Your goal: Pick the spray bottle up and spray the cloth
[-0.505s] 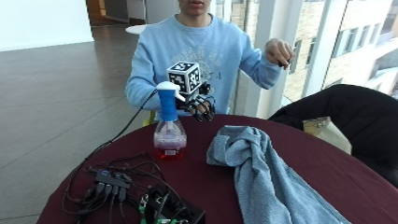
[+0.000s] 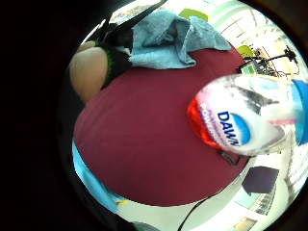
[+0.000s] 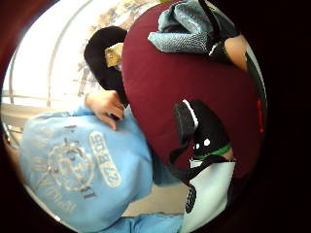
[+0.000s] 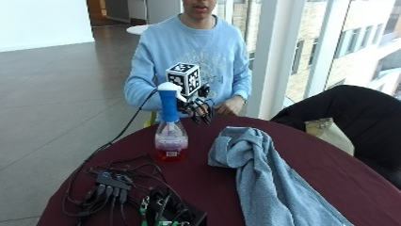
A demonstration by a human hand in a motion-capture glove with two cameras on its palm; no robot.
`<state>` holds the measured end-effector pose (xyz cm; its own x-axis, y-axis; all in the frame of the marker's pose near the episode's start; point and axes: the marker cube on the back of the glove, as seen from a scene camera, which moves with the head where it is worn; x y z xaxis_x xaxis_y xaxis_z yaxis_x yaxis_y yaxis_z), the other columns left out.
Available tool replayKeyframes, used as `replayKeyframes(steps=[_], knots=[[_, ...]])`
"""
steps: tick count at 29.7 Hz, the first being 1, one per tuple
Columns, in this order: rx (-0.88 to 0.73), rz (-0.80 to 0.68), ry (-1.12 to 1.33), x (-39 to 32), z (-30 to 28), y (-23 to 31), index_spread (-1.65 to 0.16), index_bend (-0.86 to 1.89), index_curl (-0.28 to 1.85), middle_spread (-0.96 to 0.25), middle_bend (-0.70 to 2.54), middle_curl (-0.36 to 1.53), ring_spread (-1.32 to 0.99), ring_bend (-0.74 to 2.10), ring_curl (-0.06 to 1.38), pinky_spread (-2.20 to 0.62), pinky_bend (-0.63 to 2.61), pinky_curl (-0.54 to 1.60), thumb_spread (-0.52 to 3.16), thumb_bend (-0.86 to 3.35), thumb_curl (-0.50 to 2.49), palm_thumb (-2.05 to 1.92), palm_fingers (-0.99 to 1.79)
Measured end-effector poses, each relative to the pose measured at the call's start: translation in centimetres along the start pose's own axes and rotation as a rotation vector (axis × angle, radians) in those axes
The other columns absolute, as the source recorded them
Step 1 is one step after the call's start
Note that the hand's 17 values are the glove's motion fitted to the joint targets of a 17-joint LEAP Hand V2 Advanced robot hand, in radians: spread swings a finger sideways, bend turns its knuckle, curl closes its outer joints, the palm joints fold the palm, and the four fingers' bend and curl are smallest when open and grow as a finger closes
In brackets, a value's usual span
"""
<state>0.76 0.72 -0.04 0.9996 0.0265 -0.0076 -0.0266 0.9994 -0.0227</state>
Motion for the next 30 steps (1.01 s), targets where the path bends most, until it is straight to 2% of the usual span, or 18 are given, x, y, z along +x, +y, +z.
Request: replayKeyframes(steps=[8, 15, 22, 30], knots=[[0.004, -0.010, -0.020, 0.2, -0.7, 1.1, -0.28, 0.23, 0.32, -0.07, 0.36, 0.30, -0.04, 0.25, 0.25, 0.20, 0.15, 0.20, 1.10, 0.28, 0.23, 0.62, 0.85], [0.072, 0.046, -0.134, 0.1, -1.6, 4.5, -0.29, 0.17, 0.34, -0.08, 0.35, 0.33, -0.04, 0.25, 0.27, 0.21, 0.16, 0.21, 1.14, 0.22, 0.24, 0.61, 0.84], [0.080, 0.147, -0.185, 5.1, -3.3, 8.2, -0.31, 0.13, 0.32, -0.08, 0.34, 0.35, -0.04, 0.28, 0.30, 0.20, 0.18, 0.23, 1.09, 0.08, 0.21, 0.48, 0.82], [0.147, 0.337, -0.259, 10.4, -4.4, 12.1, -0.31, 0.11, 0.30, -0.08, 0.33, 0.37, -0.04, 0.30, 0.31, 0.20, 0.19, 0.26, 1.06, 0.01, 0.23, 0.48, 0.81]])
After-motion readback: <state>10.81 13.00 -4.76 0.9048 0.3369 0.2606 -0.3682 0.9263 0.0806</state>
